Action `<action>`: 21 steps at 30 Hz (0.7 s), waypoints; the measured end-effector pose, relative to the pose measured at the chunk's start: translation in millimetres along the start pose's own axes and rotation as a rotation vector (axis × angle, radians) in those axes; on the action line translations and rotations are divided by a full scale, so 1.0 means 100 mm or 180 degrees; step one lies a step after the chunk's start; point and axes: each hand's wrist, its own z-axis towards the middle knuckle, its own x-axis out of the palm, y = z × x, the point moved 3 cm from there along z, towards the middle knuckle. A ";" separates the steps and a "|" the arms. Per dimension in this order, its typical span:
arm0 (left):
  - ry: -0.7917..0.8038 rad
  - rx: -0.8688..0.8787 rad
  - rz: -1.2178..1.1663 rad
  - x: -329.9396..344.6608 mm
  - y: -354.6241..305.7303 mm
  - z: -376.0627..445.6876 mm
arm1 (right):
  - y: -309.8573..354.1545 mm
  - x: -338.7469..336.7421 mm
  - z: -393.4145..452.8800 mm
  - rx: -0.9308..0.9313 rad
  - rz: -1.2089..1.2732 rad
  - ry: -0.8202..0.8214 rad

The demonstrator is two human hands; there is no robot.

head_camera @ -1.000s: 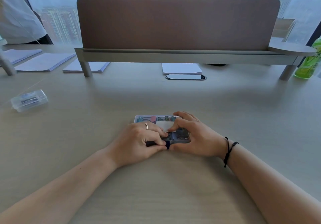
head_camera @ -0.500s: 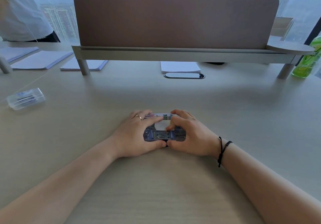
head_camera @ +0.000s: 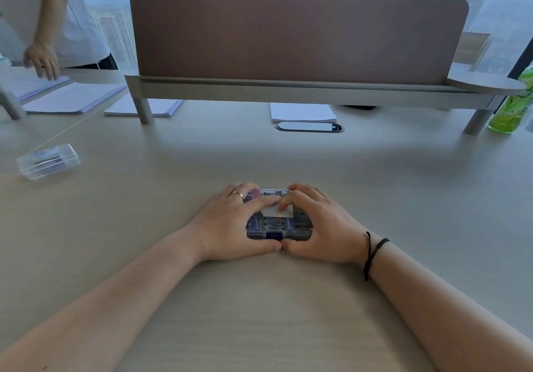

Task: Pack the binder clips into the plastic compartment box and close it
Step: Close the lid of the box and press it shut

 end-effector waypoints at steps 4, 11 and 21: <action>-0.0001 0.0025 -0.0130 -0.01 0.01 0.00 | -0.05 -0.02 0.01 0.0032 0.0076 0.0211; 0.0024 0.0039 -0.0230 -0.02 0.03 0.00 | -0.09 -0.03 -0.01 -0.0050 0.0011 0.0069; -0.0167 0.0328 -0.0017 -0.08 0.00 -0.01 | -0.05 -0.11 0.02 -0.0345 -0.0164 -0.0222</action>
